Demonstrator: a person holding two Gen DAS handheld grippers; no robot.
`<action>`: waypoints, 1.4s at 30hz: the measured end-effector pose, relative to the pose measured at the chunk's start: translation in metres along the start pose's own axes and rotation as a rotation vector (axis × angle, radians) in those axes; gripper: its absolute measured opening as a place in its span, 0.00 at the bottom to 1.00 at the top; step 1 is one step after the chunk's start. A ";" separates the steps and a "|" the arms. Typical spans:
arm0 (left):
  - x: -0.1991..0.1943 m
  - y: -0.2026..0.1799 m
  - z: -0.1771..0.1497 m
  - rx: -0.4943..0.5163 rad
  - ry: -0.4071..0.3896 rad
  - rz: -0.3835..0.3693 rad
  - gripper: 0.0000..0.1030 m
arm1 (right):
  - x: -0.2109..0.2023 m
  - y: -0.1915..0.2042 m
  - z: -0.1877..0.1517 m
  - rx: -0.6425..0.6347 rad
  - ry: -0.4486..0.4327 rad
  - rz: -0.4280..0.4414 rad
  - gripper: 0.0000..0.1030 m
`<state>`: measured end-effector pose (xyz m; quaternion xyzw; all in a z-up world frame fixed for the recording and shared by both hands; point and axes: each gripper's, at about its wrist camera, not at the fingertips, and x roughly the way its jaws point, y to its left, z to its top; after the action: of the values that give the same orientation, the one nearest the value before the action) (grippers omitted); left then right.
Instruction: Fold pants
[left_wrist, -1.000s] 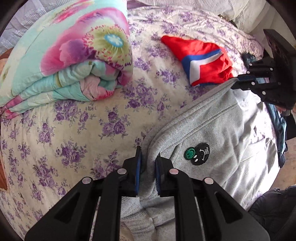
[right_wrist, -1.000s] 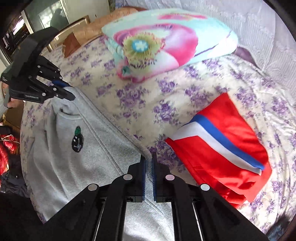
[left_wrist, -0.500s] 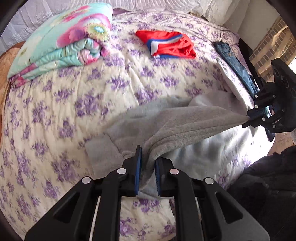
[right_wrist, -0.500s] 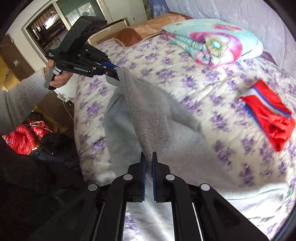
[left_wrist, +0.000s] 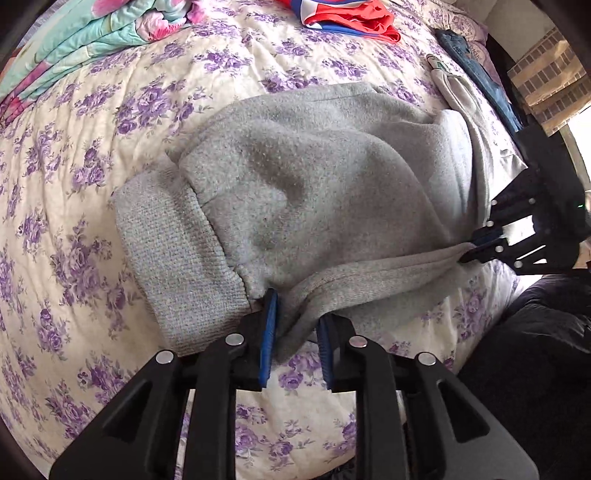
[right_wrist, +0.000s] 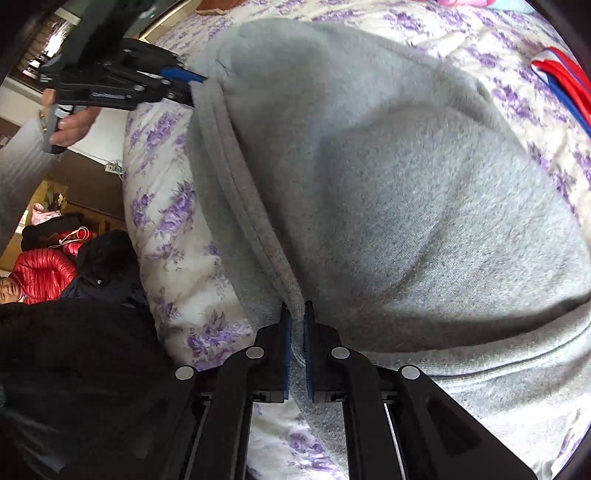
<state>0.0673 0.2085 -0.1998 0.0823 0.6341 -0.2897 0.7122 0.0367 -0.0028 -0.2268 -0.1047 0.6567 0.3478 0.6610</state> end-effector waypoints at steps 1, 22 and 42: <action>-0.007 0.000 -0.003 -0.003 -0.006 -0.018 0.22 | 0.002 -0.001 0.001 0.014 -0.001 0.001 0.07; 0.038 -0.062 0.008 -0.398 -0.032 0.256 0.50 | -0.051 0.029 -0.009 -0.003 -0.107 -0.093 0.57; 0.043 -0.019 0.017 -0.510 -0.014 0.167 0.50 | -0.136 -0.140 0.060 0.591 -0.083 -0.359 0.62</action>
<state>0.0733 0.1717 -0.2332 -0.0496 0.6725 -0.0613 0.7358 0.1824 -0.1139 -0.1369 -0.0083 0.6725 0.0248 0.7396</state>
